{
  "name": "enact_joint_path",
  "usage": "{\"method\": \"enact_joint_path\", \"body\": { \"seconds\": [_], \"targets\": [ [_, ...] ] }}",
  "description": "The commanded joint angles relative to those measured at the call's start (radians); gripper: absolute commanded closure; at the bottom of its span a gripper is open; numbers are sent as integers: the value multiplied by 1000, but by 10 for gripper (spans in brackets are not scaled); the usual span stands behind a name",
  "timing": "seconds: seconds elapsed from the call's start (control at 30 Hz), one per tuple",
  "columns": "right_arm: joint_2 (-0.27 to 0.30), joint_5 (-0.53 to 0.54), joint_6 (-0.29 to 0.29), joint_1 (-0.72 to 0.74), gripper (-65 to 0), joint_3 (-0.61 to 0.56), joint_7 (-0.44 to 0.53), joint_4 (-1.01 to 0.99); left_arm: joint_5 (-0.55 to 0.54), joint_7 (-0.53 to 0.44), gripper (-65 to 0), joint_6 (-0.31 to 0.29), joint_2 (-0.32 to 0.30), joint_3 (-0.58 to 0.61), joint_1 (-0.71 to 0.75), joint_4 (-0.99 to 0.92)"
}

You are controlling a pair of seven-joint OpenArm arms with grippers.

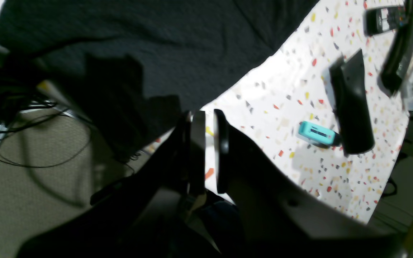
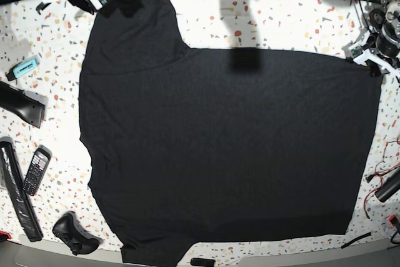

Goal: Fold the T-shirt properly
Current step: 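Move both grippers down to the shirt's shoulder corners by the collar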

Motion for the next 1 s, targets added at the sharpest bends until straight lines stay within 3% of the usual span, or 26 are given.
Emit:
{"method": "enact_joint_path", "body": {
  "seconds": [0.0,0.07,0.17,0.37,0.47,0.53,0.6,0.7,0.97],
  "targets": [
    [6,-19,-8,-9,-45,4,11,19,-5,1,-181,-46,-17,5,1,-8],
    [6,-28,-8,-9,-45,4,12,19,-5,-5,-144,-109,-16,5,4,-8],
    [7,-106,-11,-9,-45,4,28,19,-6,-4,0,-122,-16,5,5,-8],
    [19,-209,-45,-9,-45,4,38,18,-5,12,0,-121,-14,5,6,-8],
    [71,-208,-3,3,-67,4,36,3,-5,19,0,-121,-8,5,6,-8],
    [93,-208,61,29,-138,4,22,-33,-5,32,0,-121,7,5,6,-8],
    [95,-208,77,50,-196,4,19,-85,-5,68,0,-122,31,5,6,-8],
    [106,-208,77,74,-203,4,19,-152,-5,98,0,-122,65,5,6,-8],
    [213,-208,102,139,-202,3,23,-260,-5,91,0,-121,84,5,4,-8]
  ]
}}
